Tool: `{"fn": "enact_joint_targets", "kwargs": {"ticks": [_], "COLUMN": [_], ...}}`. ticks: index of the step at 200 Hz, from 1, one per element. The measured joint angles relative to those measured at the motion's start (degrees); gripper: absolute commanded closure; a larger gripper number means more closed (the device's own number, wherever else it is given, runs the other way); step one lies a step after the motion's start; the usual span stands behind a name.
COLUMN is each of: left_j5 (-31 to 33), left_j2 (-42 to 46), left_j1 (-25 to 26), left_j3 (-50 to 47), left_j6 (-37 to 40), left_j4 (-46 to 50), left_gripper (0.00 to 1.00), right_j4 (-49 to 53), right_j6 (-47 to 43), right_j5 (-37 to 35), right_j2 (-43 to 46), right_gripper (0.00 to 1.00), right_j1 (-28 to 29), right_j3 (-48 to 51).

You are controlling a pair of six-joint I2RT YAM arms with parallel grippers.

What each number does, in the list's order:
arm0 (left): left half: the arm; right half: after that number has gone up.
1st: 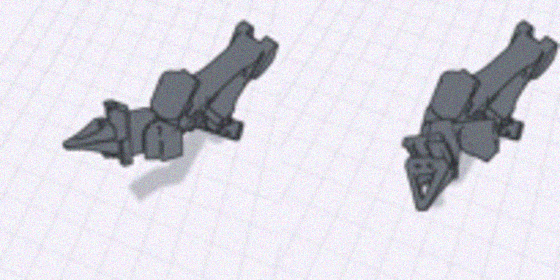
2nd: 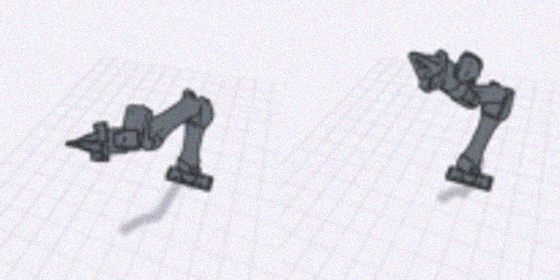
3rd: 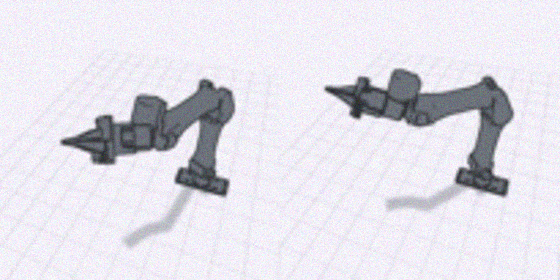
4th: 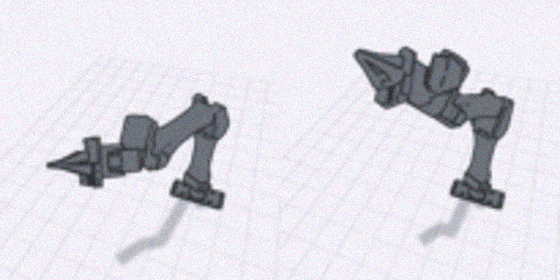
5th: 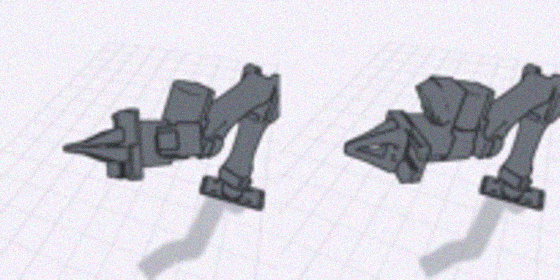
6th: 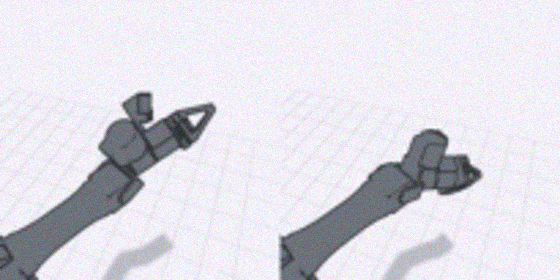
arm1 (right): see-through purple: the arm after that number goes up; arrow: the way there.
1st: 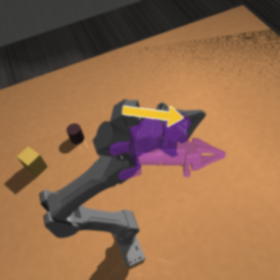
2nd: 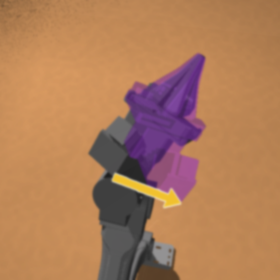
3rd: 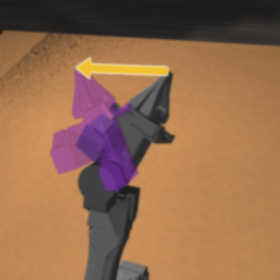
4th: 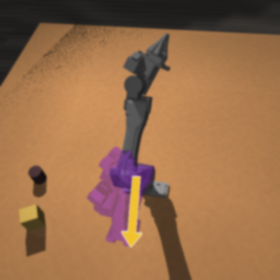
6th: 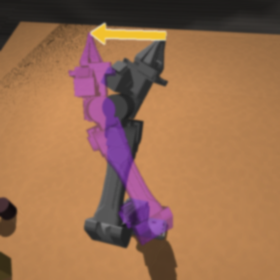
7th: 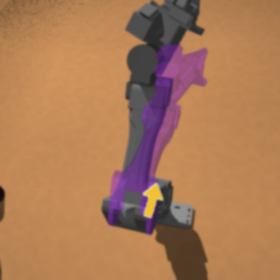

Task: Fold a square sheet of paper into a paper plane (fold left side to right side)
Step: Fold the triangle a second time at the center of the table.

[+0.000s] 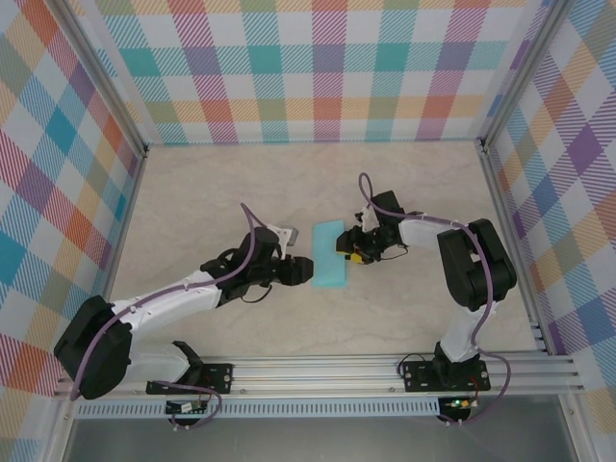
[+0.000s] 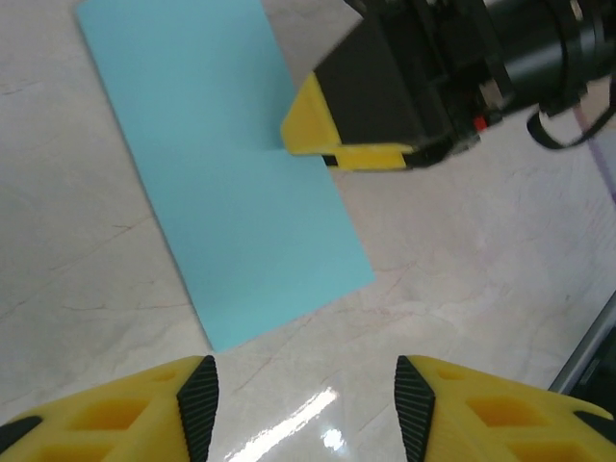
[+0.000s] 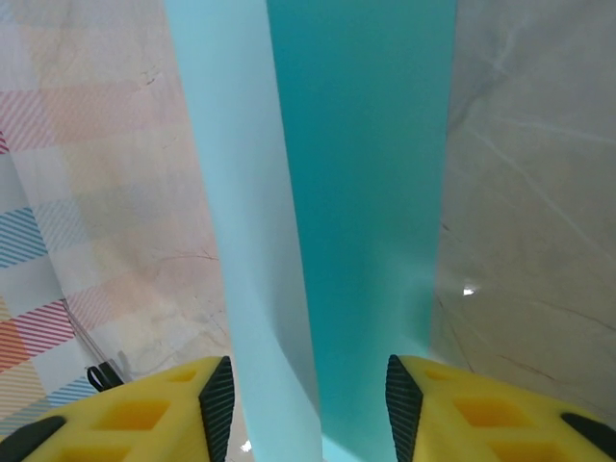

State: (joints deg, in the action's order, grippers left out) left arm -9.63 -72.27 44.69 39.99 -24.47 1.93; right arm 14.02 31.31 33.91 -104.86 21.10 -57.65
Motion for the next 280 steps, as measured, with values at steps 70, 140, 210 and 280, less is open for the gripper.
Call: {"fn": "enact_joint_targets", "kwargs": {"ticks": [70, 140, 210, 280], "left_j5": [16.9, 33.1, 42.8, 44.0], "left_j2": [-13.5, -30.6, -36.8, -37.7], "left_j1": [17.7, 24.0, 24.5, 24.5], "left_j3": [13.5, 26.3, 30.7, 31.1], "left_j6": [12.2, 17.5, 17.9, 18.4], "left_j4": [8.0, 15.5, 19.2, 20.1], "left_gripper": [0.34, 0.27, 0.43, 0.94], "right_j4": [2.5, 4.1, 5.2, 6.3], "right_j6": [2.6, 2.8, 2.8, 2.8], "right_j5": [0.7, 1.1, 1.3, 1.0], "right_j2": [-0.2, -3.0, -3.3, -3.3], "right_gripper": [0.65, 0.67, 0.68, 0.67], "right_j1": [0.0, 0.0, 0.0, 0.0], "right_j3": [-3.8, -8.4, -8.5, -8.8]}}
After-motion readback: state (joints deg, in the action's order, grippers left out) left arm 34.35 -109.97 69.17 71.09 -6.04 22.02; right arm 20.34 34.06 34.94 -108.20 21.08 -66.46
